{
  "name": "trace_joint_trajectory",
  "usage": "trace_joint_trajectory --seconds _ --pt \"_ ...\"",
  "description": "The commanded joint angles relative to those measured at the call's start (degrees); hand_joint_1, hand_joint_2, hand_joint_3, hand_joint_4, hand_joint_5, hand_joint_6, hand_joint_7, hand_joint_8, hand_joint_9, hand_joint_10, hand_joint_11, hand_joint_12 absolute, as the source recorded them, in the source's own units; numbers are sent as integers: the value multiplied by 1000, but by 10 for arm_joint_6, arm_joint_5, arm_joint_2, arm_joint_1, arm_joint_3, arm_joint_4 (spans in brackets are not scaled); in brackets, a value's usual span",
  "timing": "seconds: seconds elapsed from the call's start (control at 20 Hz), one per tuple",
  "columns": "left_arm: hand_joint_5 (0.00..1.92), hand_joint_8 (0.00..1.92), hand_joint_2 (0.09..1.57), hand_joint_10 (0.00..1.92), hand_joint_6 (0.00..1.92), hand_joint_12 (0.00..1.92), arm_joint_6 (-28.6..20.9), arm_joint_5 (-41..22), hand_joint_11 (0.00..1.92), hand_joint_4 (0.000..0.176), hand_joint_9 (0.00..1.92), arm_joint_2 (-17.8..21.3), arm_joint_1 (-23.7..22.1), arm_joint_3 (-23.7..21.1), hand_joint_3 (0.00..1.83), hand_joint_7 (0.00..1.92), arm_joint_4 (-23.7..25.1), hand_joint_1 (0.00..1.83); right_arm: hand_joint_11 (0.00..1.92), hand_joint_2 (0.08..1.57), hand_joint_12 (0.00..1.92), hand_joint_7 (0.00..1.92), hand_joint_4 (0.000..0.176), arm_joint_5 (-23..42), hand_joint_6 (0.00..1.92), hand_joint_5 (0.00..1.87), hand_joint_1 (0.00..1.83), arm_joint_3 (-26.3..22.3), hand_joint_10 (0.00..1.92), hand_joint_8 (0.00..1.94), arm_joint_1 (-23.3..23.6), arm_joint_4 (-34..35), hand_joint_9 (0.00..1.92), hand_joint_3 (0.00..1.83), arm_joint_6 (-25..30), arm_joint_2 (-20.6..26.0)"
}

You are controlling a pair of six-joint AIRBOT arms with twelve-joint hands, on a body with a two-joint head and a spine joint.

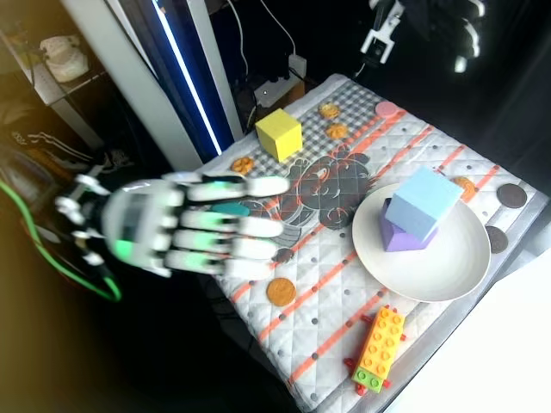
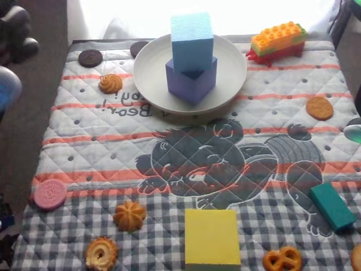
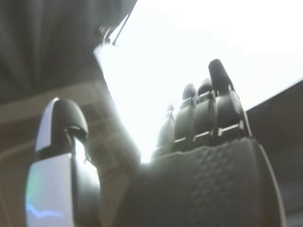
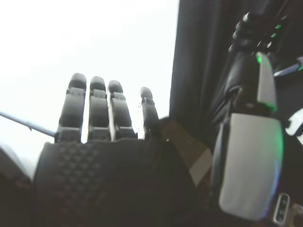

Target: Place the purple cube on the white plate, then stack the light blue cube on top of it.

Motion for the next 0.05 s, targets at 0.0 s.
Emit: trace_joint_trajectory --seconds 0.0 --pt "35 0 1107 0 4 172 -18 -98 0 118 1 3 -2 2 19 1 -5 456 0 1064 0 0 171 103 0 0 616 -5 0 0 -8 13 0 10 3 5"
